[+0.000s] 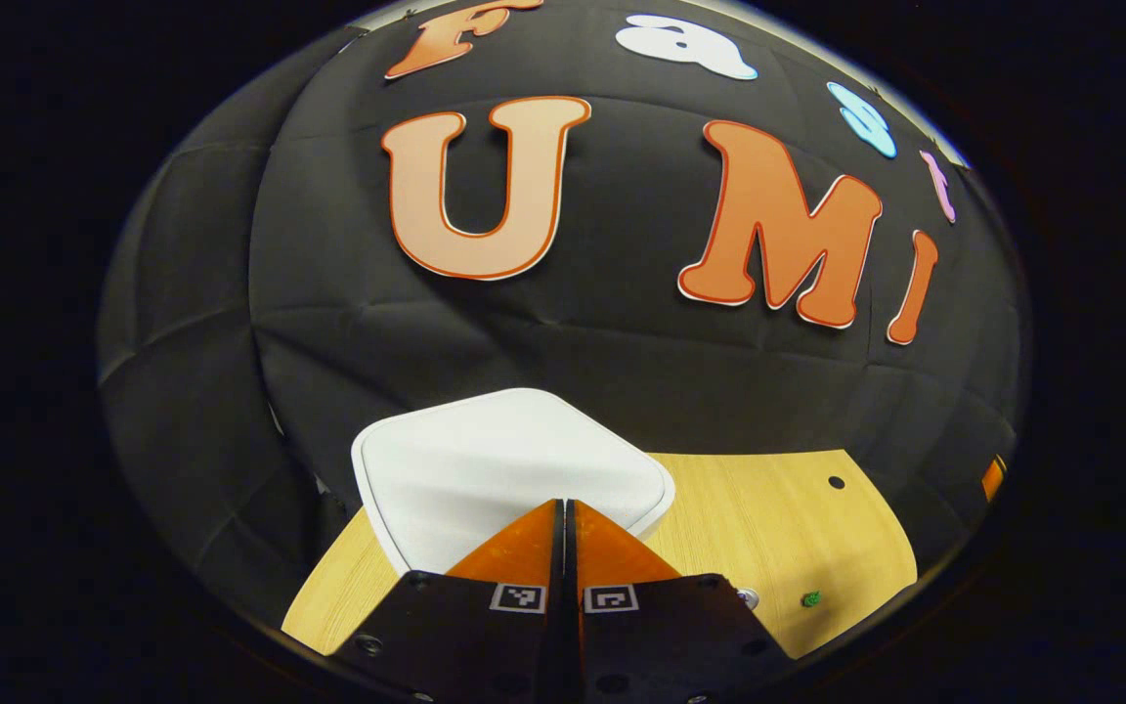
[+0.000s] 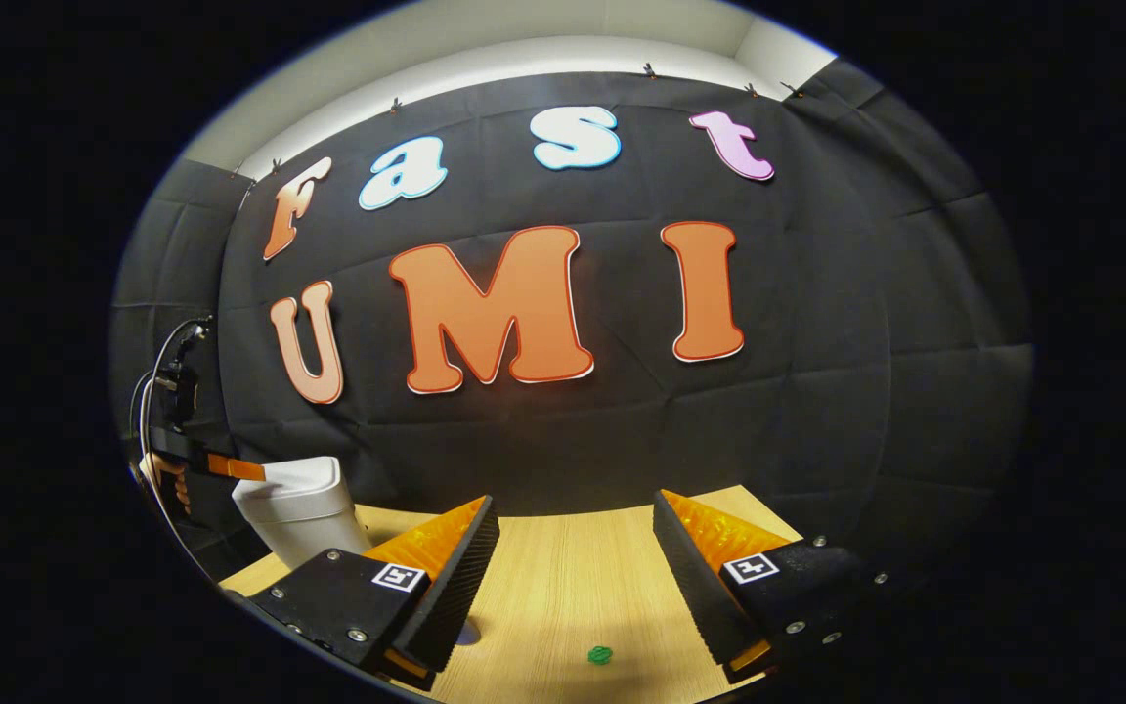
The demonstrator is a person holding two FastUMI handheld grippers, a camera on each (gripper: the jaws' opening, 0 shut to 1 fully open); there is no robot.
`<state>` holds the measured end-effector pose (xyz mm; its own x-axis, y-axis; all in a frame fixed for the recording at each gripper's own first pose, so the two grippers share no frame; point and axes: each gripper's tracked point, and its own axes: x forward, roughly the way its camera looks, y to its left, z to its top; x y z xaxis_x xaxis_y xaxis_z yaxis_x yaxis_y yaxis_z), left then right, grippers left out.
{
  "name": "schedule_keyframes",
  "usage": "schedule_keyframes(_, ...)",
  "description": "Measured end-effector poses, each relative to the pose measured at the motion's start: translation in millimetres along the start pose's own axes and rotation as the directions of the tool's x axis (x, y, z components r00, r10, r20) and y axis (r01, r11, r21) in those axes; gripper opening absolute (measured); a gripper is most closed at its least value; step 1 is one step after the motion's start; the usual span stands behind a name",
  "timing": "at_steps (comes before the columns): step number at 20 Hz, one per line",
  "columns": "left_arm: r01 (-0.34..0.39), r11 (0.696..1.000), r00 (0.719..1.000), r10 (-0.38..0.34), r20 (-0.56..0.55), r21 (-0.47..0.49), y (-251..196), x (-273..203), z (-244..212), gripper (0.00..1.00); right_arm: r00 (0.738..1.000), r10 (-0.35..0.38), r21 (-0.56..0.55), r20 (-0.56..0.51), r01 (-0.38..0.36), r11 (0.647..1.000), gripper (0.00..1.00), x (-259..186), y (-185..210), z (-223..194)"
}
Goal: Press the lid of the desktop garbage bin to open it, pick up the crumpled paper on the desktop and throw it into the bin, then pick up the pop can on the desktop and drop it into the bin, and finally close the garbage bin lid.
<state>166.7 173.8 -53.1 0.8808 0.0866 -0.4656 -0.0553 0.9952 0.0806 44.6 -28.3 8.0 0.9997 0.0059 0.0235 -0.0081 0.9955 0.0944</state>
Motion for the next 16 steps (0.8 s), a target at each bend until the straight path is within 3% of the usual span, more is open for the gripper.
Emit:
schedule_keyframes(10, -0.025, 0.999, 0.997, 0.027, -0.066, 0.033, 9, 15, -9, 0.0, 1.0, -0.009, -0.002, -0.003, 0.009, 1.0, 0.94, 7, -1, -1)
schedule_keyframes(16, -0.008, 0.999, 1.0, 0.006, -0.028, -0.052, 13, 17, -8, 0.0, 1.0, 0.004, -0.03, -0.029, -0.005, 1.0, 0.95, 2, 9, -9)
